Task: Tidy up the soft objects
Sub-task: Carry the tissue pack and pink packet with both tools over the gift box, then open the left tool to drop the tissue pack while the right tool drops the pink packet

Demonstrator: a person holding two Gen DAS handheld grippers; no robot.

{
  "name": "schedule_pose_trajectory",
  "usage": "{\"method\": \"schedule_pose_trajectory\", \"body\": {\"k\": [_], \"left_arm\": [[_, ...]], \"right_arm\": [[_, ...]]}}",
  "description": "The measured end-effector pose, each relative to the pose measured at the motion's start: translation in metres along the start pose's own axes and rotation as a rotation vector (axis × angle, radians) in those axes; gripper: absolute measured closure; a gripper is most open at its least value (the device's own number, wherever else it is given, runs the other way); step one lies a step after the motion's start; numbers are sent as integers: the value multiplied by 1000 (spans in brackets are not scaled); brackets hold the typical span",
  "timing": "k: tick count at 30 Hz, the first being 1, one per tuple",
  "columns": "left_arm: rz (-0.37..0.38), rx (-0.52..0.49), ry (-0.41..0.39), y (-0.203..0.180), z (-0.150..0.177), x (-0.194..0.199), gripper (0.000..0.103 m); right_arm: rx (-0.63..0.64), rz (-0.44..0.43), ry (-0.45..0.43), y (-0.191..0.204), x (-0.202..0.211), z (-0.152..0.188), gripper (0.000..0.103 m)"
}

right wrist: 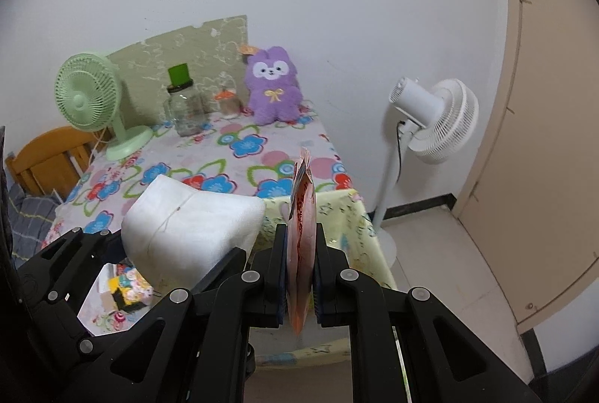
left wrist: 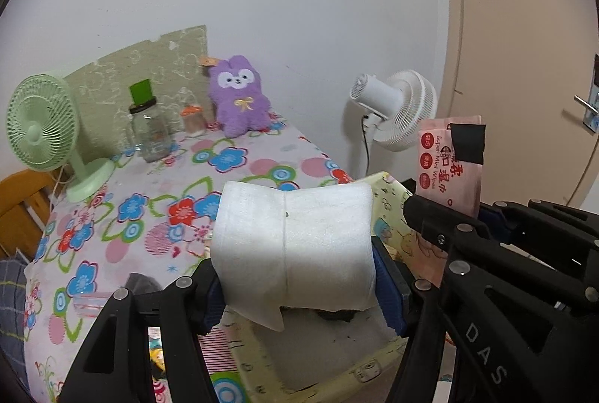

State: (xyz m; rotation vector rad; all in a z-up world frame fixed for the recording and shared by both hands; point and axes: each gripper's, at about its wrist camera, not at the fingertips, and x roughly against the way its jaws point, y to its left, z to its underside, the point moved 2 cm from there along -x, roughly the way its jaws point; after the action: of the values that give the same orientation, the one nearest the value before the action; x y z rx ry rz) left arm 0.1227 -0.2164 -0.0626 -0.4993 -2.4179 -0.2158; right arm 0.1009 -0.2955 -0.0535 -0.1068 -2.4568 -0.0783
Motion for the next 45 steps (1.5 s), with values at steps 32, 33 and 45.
{"method": "schedule_pose_trajectory", "body": {"k": [32, 33, 45], "left_arm": [[-16, -84, 80, -16, 15, -24, 0], [-15, -84, 79, -16, 15, -23, 0], [-7, -78, 64, -14, 15, -11, 0]], "right_arm": [[-24, -2, 119, -21, -42, 16, 84], [-22, -2, 120, -20, -41, 16, 77], [-42, -2, 95, -15, -27, 17, 40]]}}
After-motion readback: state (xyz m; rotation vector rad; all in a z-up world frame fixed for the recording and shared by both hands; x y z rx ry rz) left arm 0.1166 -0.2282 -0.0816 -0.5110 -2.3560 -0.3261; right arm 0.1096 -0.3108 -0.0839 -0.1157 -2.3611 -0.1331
